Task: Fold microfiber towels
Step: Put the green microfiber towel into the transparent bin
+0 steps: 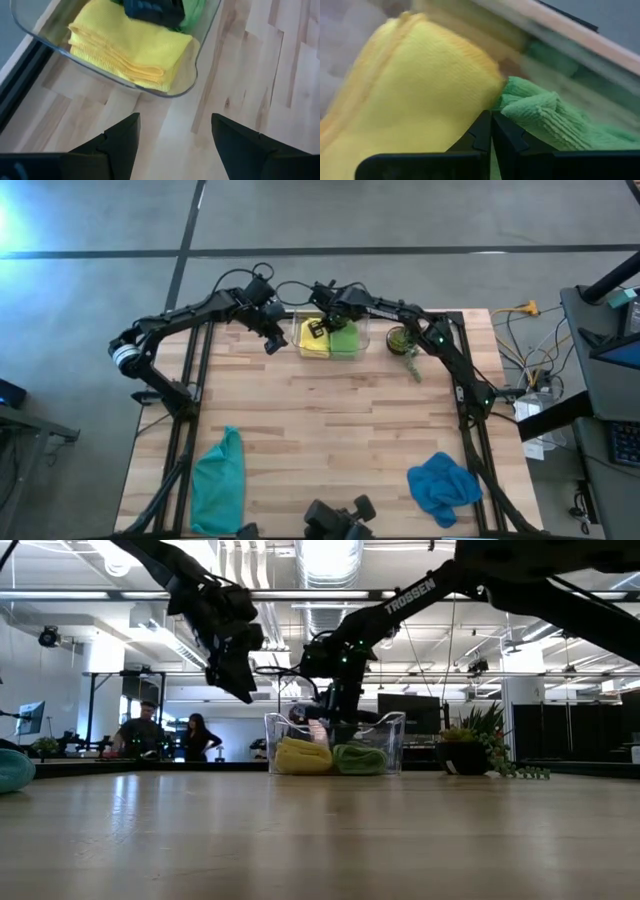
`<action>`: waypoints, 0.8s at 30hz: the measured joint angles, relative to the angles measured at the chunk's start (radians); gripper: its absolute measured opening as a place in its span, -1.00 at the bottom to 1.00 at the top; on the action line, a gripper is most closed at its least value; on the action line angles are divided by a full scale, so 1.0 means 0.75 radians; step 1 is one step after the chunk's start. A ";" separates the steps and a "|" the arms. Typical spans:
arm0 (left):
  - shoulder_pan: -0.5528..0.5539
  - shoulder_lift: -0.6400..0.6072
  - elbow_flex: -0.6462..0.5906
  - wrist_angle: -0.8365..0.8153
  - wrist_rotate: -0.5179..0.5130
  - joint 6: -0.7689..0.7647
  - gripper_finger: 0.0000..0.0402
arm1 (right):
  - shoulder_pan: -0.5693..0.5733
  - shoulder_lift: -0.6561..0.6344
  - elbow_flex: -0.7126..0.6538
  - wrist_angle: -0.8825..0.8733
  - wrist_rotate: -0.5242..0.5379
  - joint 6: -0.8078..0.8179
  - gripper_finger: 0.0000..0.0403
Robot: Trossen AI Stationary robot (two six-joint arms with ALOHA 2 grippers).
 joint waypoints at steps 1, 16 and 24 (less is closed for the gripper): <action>0.000 -0.001 -0.003 0.001 0.001 -0.008 0.14 | -0.006 0.000 0.005 -0.011 -0.001 -0.002 -0.96; -0.001 -0.002 -0.013 0.057 0.006 -0.049 0.14 | 0.019 0.022 0.042 -0.094 -0.038 -0.026 -0.96; -0.001 -0.003 -0.013 0.070 0.007 -0.052 0.14 | 0.053 0.004 0.051 -0.161 -0.053 -0.043 -0.96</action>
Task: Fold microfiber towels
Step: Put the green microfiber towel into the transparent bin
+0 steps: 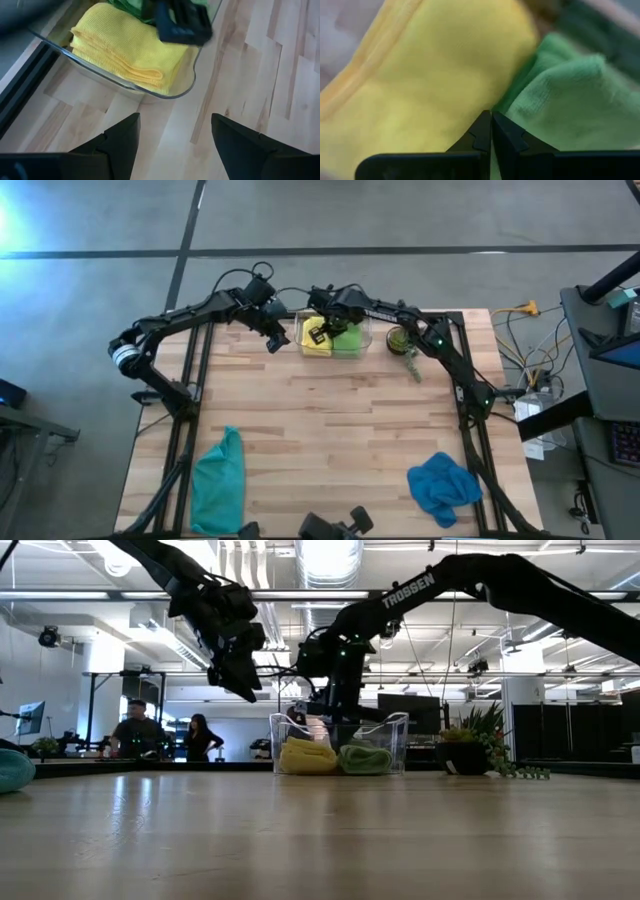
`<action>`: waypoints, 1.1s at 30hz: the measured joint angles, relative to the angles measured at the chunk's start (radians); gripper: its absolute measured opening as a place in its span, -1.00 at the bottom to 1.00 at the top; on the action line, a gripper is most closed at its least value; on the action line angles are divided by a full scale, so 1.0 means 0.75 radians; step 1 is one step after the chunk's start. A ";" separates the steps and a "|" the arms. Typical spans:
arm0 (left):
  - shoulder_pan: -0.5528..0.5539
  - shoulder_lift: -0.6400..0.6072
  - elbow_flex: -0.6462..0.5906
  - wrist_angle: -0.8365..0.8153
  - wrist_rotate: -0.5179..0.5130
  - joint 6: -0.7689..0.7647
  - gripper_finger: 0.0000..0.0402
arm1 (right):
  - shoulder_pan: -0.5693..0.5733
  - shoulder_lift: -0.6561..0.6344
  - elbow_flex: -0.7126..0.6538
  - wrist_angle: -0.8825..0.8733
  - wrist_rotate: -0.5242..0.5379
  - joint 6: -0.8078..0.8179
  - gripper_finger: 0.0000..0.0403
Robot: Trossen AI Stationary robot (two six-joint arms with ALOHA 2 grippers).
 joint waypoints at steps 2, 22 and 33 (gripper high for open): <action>0.000 0.000 0.000 0.000 0.000 -0.001 0.14 | 0.022 0.000 -0.002 -0.003 -0.003 -0.008 -0.96; -0.001 0.000 0.000 0.000 0.001 0.002 0.14 | -0.062 -0.080 -0.020 -0.092 0.284 0.002 -0.96; 0.001 0.000 -0.001 0.028 0.001 0.004 0.14 | -0.087 -0.016 -0.046 -0.056 0.364 0.033 -0.96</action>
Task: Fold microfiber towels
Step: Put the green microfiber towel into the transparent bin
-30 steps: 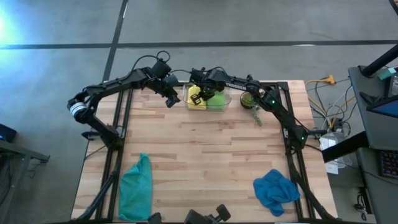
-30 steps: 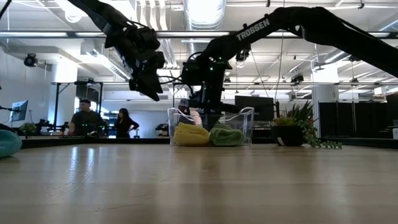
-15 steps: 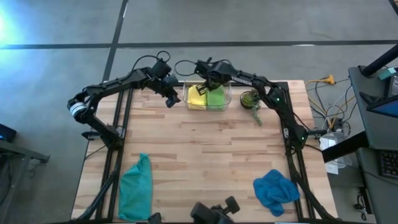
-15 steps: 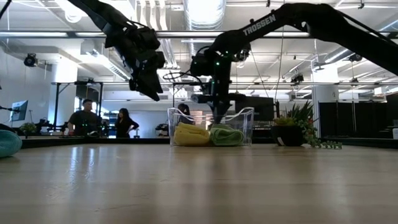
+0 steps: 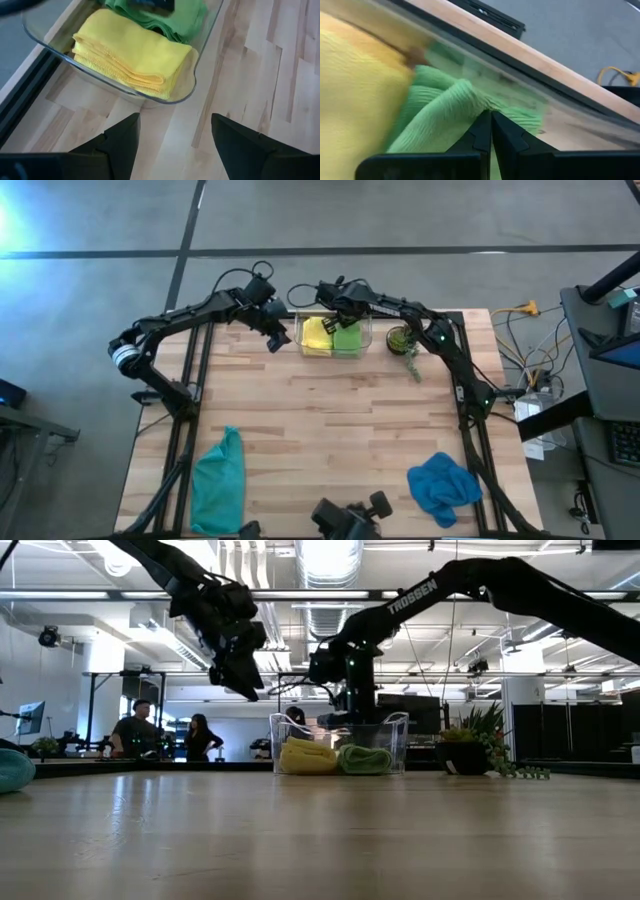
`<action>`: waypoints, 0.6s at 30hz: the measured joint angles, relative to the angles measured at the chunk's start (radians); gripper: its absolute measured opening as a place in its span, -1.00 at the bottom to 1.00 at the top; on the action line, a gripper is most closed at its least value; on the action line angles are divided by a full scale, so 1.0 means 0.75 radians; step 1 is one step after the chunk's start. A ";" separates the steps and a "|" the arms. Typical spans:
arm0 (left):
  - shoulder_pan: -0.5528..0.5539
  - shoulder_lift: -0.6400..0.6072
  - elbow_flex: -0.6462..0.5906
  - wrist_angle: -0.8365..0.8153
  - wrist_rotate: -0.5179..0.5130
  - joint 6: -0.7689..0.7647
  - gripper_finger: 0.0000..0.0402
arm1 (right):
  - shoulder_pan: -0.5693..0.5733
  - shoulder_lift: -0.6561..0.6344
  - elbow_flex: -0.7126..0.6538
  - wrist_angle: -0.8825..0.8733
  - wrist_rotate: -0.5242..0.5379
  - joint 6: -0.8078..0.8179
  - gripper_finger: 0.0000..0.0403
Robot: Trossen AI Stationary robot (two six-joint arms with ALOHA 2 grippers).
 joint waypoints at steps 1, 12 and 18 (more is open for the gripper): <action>0.000 0.000 0.000 0.007 0.000 0.000 0.14 | 0.002 -0.004 0.001 0.009 0.000 0.008 -0.96; 0.000 0.000 -0.015 0.013 0.000 0.000 0.14 | 0.076 -0.111 0.014 -0.053 -0.282 -0.040 -0.96; 0.000 0.000 -0.021 0.020 0.000 0.000 0.14 | 0.111 -0.096 -0.032 -0.068 -0.293 -0.044 -0.96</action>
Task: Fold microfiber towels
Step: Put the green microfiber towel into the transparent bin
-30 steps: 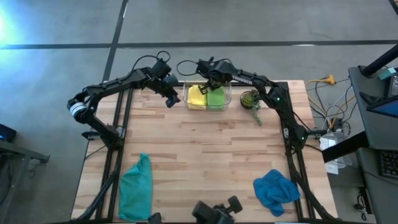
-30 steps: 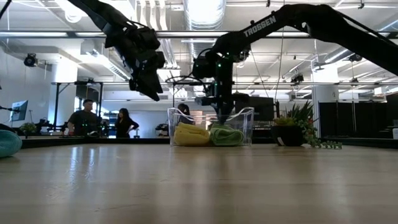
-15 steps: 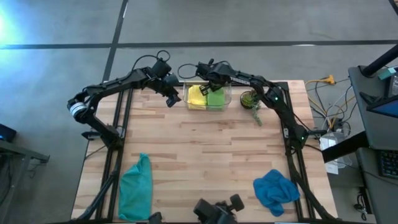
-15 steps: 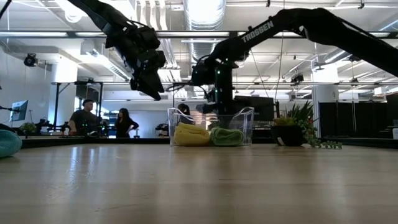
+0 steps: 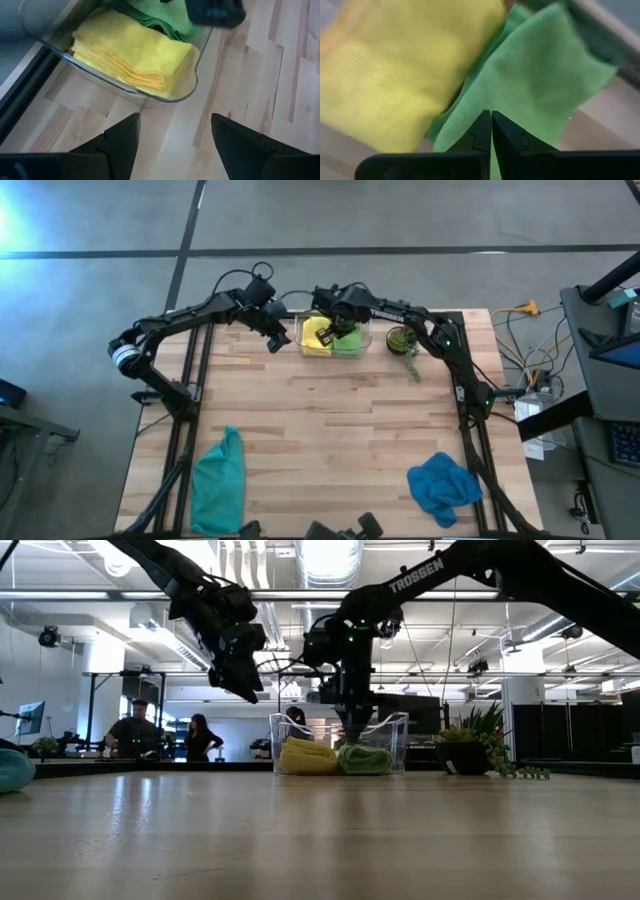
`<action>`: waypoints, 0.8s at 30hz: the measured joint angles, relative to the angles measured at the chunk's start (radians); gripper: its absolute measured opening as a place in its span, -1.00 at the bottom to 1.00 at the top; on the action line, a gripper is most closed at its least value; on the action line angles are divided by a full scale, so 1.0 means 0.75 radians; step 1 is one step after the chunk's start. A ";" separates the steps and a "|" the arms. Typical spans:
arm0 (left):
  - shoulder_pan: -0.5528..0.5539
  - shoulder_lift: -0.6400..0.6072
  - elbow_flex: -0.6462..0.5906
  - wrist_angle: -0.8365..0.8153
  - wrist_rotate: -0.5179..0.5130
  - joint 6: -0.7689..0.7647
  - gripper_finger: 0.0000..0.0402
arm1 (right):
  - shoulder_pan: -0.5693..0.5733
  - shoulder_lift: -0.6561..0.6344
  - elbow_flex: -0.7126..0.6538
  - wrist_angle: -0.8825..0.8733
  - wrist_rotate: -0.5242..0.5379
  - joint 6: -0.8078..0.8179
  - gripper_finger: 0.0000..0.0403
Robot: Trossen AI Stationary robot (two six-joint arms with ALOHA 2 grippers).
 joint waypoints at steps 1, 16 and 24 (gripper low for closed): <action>0.000 0.000 0.000 0.009 0.000 0.000 0.14 | 0.005 0.002 -0.015 0.005 0.000 0.002 -0.96; 0.000 0.000 0.000 0.022 0.000 0.000 0.14 | 0.016 -0.005 -0.031 0.027 -0.023 0.004 -0.96; 0.000 0.000 0.000 0.022 0.000 -0.001 0.14 | 0.047 0.000 -0.012 0.033 -0.030 0.004 -0.96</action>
